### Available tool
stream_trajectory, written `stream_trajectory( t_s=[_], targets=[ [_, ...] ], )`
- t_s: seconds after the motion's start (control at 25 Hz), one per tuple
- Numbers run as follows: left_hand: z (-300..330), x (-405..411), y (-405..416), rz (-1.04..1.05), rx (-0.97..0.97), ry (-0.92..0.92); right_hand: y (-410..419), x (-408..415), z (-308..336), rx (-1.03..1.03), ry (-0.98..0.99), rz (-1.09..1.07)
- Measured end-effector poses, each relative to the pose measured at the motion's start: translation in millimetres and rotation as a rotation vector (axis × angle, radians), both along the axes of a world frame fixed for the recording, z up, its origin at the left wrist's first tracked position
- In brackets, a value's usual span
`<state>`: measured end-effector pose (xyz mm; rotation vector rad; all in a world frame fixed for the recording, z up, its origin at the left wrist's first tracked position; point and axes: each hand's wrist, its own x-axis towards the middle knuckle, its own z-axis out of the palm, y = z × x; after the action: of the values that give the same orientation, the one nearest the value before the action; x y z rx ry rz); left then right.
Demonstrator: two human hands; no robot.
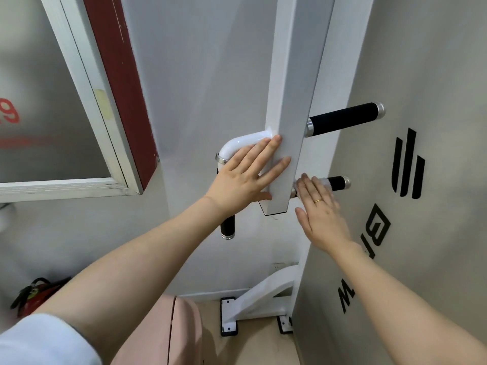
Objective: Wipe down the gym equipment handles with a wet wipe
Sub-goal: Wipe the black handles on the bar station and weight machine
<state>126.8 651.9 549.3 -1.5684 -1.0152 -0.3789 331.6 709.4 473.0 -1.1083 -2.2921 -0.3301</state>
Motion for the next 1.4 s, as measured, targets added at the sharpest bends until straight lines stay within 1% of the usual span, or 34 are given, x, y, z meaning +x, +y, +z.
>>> stream_trajectory(
  t_s=[0.08,0.16,0.2,0.24,0.32,0.36,0.48,0.52,0.6,0.64,0.68,0.76,0.8,0.84,0.92,0.96,1.0,1.04,1.08,1.16,1.24,1.28,1.32,1.36,1.4],
  targets=[
    [-1,-2,2,-0.004,0.002,-0.003,2,3,0,-0.056,0.228,-0.119],
    [0,-3,4,-0.004,0.005,-0.002,3,-7,9,-0.139,0.422,-0.079],
    [0,-3,4,-0.005,0.002,-0.002,4,-14,12,-0.129,0.421,-0.032],
    [0,-4,4,-0.007,-0.003,-0.003,6,-18,15,-0.113,0.378,0.024],
    [-1,-6,7,-0.006,-0.008,-0.005,20,-11,16,-0.025,0.194,0.087],
    [-2,-6,8,-0.004,-0.009,-0.005,28,-2,15,0.002,0.103,0.072],
    [-3,-7,11,0.001,0.005,0.0,32,3,13,0.008,0.115,-0.093],
    [-2,-7,11,0.006,0.003,0.004,27,-5,12,0.079,0.078,-0.075],
    [0,-8,10,0.012,0.004,0.011,31,-11,11,0.305,-0.032,0.046],
    [-1,-8,9,0.005,0.006,0.005,36,-8,12,0.321,-0.07,0.06],
    [-3,-7,9,-0.007,0.004,-0.004,41,-2,12,0.284,-0.056,0.01],
    [-5,-5,10,-0.021,0.009,-0.003,41,4,5,0.187,0.07,-0.176],
    [-4,-4,9,-0.014,0.013,-0.001,39,-1,0,0.184,0.091,-0.194],
    [-2,-4,8,-0.006,0.015,0.0,37,-10,-5,0.229,0.071,-0.132],
    [0,-3,7,-0.01,0.014,-0.002,38,-16,-2,0.274,0.0,0.059],
    [0,-2,6,-0.013,0.005,-0.01,43,-10,1,0.261,-0.006,0.096],
    [-1,-1,5,-0.013,-0.004,-0.018,48,1,5,0.202,0.03,0.078],
    [-2,-1,5,-0.01,-0.008,-0.023,50,13,8,0.103,0.114,0.018],
    [-3,-2,5,-0.008,-0.009,-0.025,50,23,8,-0.027,0.242,-0.055],
    [-3,-2,4,-0.005,-0.014,-0.032,40,24,7,-0.186,0.576,-0.125],
    [-3,0,2,-0.01,-0.02,-0.04,28,10,14,-0.271,1.022,-0.199],
    [-3,1,1,-0.016,-0.02,-0.042,25,4,19,-0.347,1.273,-0.281],
    [-4,2,1,-0.019,-0.016,-0.042,25,-1,24,-0.473,1.51,-0.36],
    [-5,2,1,-0.019,-0.012,-0.042,25,-7,27,-0.645,1.703,-0.381],
    [-6,3,1,-0.017,-0.012,-0.042,22,-15,25,-0.847,1.861,-0.298]
  ],
)
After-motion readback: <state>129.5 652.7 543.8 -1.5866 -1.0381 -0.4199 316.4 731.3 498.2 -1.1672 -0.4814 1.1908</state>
